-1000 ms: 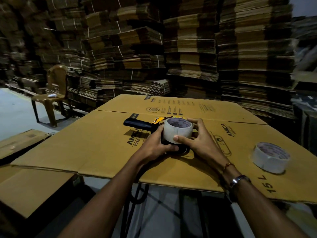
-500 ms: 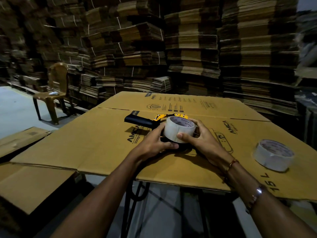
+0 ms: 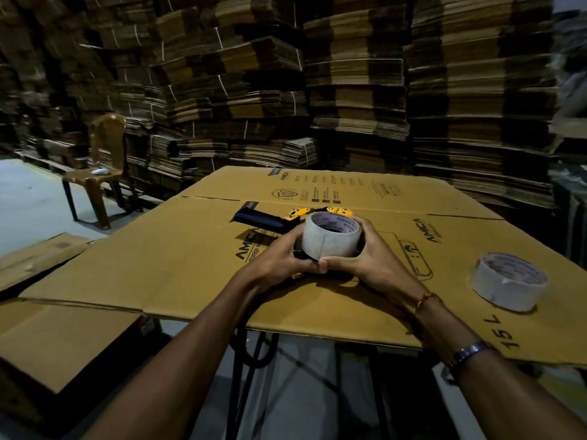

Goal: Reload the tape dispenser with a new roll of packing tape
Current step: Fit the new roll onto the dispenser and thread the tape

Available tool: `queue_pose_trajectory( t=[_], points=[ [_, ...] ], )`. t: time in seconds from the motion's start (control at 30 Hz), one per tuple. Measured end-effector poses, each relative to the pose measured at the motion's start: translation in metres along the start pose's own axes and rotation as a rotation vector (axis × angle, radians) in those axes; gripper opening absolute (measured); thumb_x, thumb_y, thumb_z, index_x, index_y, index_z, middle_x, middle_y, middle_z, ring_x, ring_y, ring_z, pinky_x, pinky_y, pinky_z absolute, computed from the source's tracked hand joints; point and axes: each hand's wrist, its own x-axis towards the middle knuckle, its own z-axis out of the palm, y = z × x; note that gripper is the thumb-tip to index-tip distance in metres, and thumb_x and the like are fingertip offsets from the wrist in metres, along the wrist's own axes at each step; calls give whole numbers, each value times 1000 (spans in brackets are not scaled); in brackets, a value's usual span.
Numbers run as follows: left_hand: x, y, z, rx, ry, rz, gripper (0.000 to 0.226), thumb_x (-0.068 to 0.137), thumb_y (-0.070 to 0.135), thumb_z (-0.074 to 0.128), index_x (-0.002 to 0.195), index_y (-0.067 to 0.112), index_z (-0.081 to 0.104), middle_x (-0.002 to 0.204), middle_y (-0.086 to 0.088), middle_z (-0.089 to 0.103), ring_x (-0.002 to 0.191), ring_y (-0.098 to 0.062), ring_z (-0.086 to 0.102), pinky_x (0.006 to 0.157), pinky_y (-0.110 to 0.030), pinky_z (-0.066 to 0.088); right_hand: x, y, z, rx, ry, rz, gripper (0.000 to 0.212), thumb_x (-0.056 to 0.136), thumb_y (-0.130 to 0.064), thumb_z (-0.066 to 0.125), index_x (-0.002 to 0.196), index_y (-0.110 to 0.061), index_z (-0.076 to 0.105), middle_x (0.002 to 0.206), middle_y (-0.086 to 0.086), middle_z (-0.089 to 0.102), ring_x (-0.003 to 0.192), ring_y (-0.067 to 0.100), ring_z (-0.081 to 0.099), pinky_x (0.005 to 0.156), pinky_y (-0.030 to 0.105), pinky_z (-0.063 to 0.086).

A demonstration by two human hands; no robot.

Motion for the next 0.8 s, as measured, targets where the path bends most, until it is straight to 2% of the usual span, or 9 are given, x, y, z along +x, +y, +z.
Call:
queue_pose_trajectory(
  t=[0.13, 0.2, 0.3, 0.4, 0.47, 0.6, 0.8],
  points=[
    [-1, 0, -2, -2, -18, 10, 93, 70, 18, 87, 148, 31, 37, 141, 7, 54, 131, -11, 50, 108, -38, 47, -2, -1, 3, -44, 9, -77, 106, 59, -33, 97, 144, -30, 35, 125, -23, 52, 123, 5, 52, 93, 15, 45],
    [-2, 1, -2, 2, -27, 26, 96, 69, 16, 87, 148, 33, 36, 142, 9, 52, 132, -11, 48, 108, -37, 46, -3, 0, 4, -72, 3, -100, 107, 58, -34, 97, 145, -31, 33, 128, -22, 53, 123, 3, 52, 93, 13, 43],
    [-3, 2, -1, 2, -30, 31, 95, 69, 13, 86, 148, 33, 36, 143, 10, 52, 133, -10, 47, 109, -35, 45, -4, 1, 4, -96, 5, -113, 112, 58, -36, 97, 147, -31, 30, 134, -18, 52, 126, 5, 50, 99, 19, 45],
    [-2, 3, 0, -12, -20, 23, 93, 69, 17, 88, 147, 30, 39, 141, 6, 55, 131, -13, 51, 108, -42, 47, -3, 1, 2, -94, 4, -90, 120, 58, -43, 96, 152, -36, 20, 146, -9, 50, 131, 11, 49, 111, 35, 45],
    [-2, 4, 1, -18, -19, 16, 91, 71, 13, 87, 147, 26, 39, 140, 5, 56, 129, -11, 53, 107, -40, 48, -3, 0, 1, -85, -3, -88, 118, 59, -45, 95, 151, -38, 23, 146, -9, 50, 132, 13, 50, 112, 41, 45],
    [-1, 3, -1, 4, -39, 24, 92, 72, 12, 86, 149, 26, 37, 141, 5, 54, 131, -11, 51, 108, -38, 47, -3, -1, 2, -131, -5, -119, 109, 60, -43, 95, 148, -39, 30, 140, -15, 52, 130, 11, 50, 110, 41, 46],
    [1, 3, -4, 53, -64, 2, 88, 73, 12, 84, 148, 22, 39, 141, 4, 55, 131, -12, 50, 106, -30, 47, -4, 1, 3, -172, 13, -123, 110, 58, -47, 95, 148, -40, 30, 143, -9, 54, 131, 14, 51, 109, 41, 47]
  ],
)
